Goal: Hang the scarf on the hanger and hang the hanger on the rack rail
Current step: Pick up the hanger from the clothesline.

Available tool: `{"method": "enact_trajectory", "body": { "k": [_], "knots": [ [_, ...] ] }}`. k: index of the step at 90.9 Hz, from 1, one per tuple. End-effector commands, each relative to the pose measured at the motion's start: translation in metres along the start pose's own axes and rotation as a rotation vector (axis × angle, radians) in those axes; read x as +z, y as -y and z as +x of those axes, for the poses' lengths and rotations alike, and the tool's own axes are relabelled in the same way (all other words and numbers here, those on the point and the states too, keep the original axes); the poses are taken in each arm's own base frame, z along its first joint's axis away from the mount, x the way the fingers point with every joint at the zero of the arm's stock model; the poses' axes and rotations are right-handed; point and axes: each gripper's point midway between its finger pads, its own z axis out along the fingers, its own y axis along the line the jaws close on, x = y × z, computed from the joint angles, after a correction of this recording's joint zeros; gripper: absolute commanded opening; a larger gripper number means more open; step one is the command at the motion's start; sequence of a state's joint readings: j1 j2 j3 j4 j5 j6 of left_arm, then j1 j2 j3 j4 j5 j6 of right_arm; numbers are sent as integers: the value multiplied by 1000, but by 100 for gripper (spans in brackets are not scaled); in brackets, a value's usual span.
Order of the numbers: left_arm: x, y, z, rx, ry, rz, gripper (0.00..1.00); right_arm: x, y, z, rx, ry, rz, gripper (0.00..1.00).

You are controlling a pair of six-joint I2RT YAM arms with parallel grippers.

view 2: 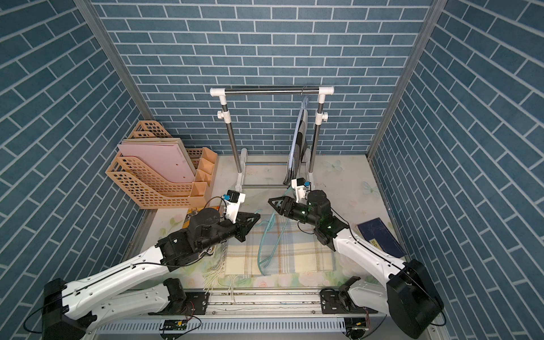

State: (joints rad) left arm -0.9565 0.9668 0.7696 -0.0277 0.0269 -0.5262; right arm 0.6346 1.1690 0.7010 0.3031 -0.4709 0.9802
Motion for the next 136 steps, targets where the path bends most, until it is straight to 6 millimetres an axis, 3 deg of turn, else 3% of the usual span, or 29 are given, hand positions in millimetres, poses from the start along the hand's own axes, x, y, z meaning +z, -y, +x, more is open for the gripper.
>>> {"method": "enact_trajectory", "body": {
  "k": [1,22,44,60,72,85,96,118,136],
  "knots": [
    [-3,-8,-16,-82,59,-68,0,-21,19,-2,-144,-18,195,75],
    [-14,-38,-32,-213,85,-295,0,-92,77,1,-252,19,618,78],
    [1,-39,-17,-322,-3,-335,0,-134,139,9,-136,99,852,77],
    [6,-52,3,-594,-22,-344,0,-138,170,10,-20,123,879,76],
    [12,-41,8,-528,-106,-298,0,-137,175,13,-2,115,865,76],
    [0,-55,20,-500,-169,-415,0,-143,184,13,-5,103,907,76],
    [3,-59,34,-517,-192,-454,0,-150,209,19,94,83,914,73],
    [38,-14,35,-350,-205,-510,0,-168,245,32,197,71,1004,67],
    [64,-7,42,-327,-196,-536,0,-172,262,40,192,31,1064,65]
  ]
}}
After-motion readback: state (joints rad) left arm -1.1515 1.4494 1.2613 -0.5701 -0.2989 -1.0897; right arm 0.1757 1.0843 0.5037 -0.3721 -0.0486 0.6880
